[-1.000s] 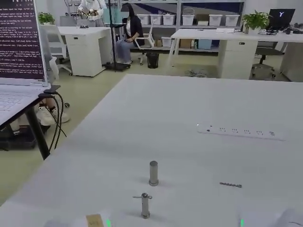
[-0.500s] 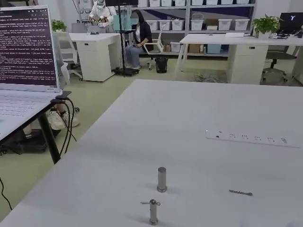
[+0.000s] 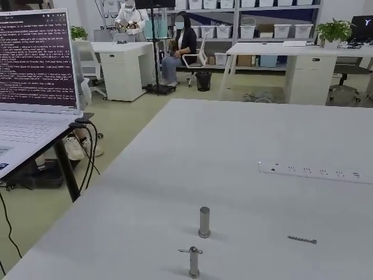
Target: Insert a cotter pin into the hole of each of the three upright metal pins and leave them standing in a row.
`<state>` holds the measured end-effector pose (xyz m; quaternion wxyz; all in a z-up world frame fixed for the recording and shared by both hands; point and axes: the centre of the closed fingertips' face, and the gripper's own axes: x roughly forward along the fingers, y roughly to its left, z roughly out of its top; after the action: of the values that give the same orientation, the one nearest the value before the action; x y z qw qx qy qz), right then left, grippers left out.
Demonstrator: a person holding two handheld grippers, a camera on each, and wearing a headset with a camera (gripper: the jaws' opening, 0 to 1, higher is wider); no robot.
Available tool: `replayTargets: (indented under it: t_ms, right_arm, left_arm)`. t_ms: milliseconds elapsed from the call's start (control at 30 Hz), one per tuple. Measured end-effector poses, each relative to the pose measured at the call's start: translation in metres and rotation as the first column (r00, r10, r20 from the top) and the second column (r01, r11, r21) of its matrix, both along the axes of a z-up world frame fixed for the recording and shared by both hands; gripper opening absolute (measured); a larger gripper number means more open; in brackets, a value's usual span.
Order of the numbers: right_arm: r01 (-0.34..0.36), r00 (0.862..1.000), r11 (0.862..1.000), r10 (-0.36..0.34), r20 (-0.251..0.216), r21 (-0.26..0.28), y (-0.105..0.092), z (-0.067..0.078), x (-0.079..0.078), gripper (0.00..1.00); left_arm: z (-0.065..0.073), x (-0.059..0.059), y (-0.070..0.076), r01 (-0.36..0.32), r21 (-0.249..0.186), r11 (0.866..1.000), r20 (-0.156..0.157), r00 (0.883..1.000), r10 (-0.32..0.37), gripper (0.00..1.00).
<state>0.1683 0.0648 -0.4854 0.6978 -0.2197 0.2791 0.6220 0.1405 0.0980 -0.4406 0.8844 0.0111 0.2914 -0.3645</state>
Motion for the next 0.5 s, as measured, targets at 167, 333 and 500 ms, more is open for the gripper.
replayTargets:
  t_ms: [167, 333, 500]
  right_arm:
    - [0.001, 1.000, 1.000, -0.001, 0.011, -0.005, 0.0007, -0.0010, 0.0028, 0.20]
    - [-0.002, 1.000, 1.000, 0.003, 0.019, -0.011, 0.0014, -0.0017, 0.0058, 0.12]
    - [-0.052, 0.998, 0.999, 0.052, 0.027, -0.012, 0.0040, -0.0008, 0.0002, 0.10]
  left_arm:
    - [-0.0001, -0.0003, 0.0020, -0.010, -0.006, 1.000, -0.003, 1.000, 0.010, 0.99]
    - [-0.0008, 0.0003, 0.0040, -0.018, -0.006, 1.000, -0.005, 1.000, 0.018, 0.99]
    - [-0.0009, 0.0004, 0.0049, -0.023, -0.009, 1.000, -0.006, 1.000, 0.023, 0.99]
